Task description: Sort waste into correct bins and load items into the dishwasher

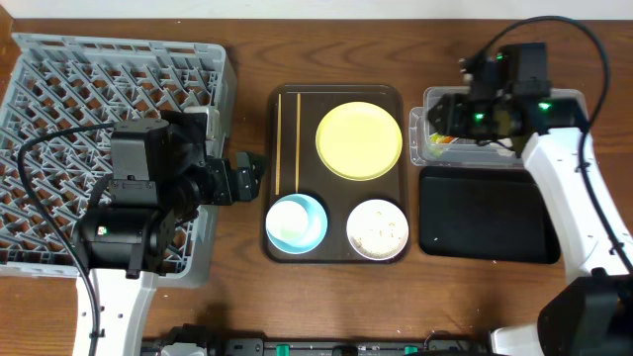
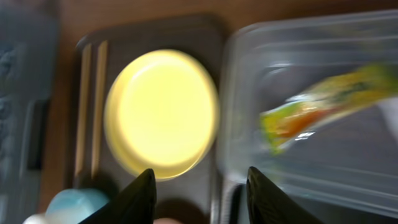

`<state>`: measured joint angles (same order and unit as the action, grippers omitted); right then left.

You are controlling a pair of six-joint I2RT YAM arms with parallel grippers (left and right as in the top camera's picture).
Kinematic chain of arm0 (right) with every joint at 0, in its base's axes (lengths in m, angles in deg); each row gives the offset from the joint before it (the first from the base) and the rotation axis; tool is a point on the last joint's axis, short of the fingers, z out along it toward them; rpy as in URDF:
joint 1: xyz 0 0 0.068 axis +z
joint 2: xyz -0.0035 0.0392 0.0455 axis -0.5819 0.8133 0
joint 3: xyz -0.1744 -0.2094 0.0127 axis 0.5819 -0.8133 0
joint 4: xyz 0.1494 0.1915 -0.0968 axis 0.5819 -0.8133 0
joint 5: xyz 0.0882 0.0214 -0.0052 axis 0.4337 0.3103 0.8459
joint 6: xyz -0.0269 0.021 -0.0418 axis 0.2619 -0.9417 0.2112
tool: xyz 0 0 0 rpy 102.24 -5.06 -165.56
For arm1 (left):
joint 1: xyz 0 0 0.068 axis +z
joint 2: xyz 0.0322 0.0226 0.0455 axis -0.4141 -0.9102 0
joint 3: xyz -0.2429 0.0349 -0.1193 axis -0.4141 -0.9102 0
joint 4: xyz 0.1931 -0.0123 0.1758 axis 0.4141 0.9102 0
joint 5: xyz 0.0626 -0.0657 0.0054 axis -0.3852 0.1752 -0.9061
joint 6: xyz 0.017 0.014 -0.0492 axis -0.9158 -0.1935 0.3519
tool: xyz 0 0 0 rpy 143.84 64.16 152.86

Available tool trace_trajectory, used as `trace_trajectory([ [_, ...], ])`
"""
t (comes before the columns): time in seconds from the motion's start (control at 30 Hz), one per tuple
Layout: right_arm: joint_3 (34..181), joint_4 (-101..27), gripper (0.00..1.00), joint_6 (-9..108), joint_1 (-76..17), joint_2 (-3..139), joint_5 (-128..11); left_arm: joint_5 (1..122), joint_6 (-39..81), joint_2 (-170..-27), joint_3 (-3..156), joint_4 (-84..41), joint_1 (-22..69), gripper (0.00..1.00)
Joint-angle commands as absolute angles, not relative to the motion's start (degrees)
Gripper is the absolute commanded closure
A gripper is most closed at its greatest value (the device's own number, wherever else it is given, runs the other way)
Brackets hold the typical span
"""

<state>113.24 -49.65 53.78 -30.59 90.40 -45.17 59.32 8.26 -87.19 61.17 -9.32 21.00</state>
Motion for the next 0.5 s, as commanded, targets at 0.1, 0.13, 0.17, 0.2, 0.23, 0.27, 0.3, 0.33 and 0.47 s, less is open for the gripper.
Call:
trace_trajectory([
  [0.1, 113.4, -56.2, 0.38, 57.5, -14.7, 90.7, -42.9, 60.1, 8.4, -87.3, 62.3, -9.2, 21.2, 0.03],
  [0.13, 113.4, -57.3, 0.37, 55.9, -11.8, 91.1, -45.8, 60.1, 8.4, -87.3, 62.3, -9.2, 21.2, 0.03],
  [0.17, 113.4, -58.0, 0.37, 54.3, -10.0, 91.3, -48.1, 60.1, 8.4, -87.3, 62.3, -9.2, 21.2, 0.02],
  [0.2, 113.4, -58.8, 0.37, 52.3, -7.6, 91.7, -51.0, 60.1, 8.4, -87.3, 62.3, -9.2, 21.2, 0.03],
  [0.23, 113.4, -59.3, 0.37, 51.1, -6.1, 92.0, -52.9, 60.1, 8.4, -87.3, 62.3, -9.2, 21.2, 0.03],
  [0.27, 113.4, -59.7, 0.37, 50.2, -4.8, 92.2, -54.2, 60.1, 8.4, -87.3, 62.3, -9.2, 21.2, 0.03],
  [0.3, 113.4, -59.6, 0.38, 49.7, -3.4, 92.5, -54.3, 60.1, 8.4, -87.3, 62.3, -9.2, 21.2, 0.03],
  [0.33, 113.4, -59.4, 0.39, 49.7, -2.2, 92.6, -54.2, 60.1, 8.4, -87.3, 62.3, -9.2, 21.2, 0.03],
  [0.47, 113.4, -58.5, 0.39, 48.1, 1.9, 93.5, -55.2, 60.2, 8.4, -87.3, 62.3, -9.2, 21.2, 0.03],
])
